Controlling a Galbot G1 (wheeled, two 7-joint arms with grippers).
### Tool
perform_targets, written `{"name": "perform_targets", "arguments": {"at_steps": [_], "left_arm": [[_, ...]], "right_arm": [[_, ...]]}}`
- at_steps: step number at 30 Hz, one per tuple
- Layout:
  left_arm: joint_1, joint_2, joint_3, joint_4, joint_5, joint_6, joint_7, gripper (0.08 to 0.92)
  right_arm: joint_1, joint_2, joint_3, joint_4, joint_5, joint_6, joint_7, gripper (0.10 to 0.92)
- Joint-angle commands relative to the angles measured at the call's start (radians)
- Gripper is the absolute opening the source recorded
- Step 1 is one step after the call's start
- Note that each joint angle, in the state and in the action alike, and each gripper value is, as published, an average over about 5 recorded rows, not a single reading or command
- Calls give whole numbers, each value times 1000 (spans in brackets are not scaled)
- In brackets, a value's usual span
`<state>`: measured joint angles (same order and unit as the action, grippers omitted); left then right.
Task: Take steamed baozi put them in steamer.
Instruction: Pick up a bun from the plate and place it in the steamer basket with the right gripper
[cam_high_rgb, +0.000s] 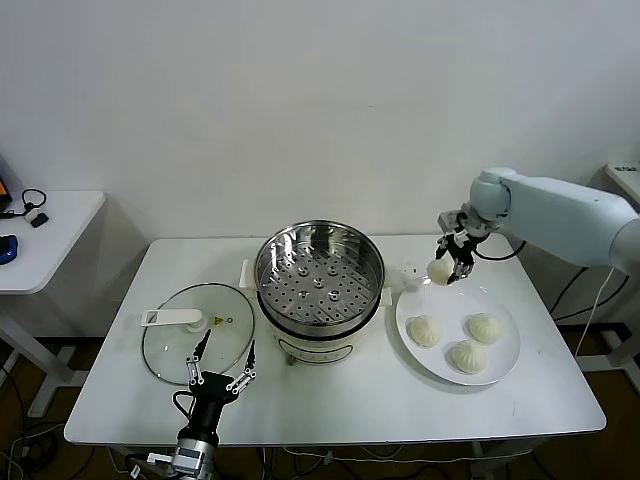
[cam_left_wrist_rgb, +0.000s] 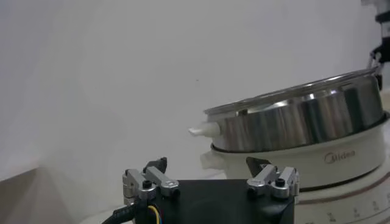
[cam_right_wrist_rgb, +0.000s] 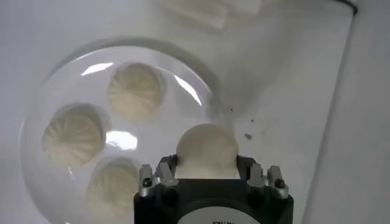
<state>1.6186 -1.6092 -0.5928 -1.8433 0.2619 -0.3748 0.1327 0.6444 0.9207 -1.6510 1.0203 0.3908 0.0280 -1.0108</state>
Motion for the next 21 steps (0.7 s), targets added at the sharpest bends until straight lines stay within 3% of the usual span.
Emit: {"name": "perform_targets", "arguments": {"at_steps": [1,8,21], "left_arm": [[1,-14,1,-1,2,0,0,823],[-1,-17,4,5,9,-7,-1,823],[4,-22,6,4,11,-16,-5,823]], "right_arm": [[270,-14,-168,198,79,52,11,653],[372,44,-184,236,67,177,49,653],[361,277,-173,154,163,554,95,653]]}}
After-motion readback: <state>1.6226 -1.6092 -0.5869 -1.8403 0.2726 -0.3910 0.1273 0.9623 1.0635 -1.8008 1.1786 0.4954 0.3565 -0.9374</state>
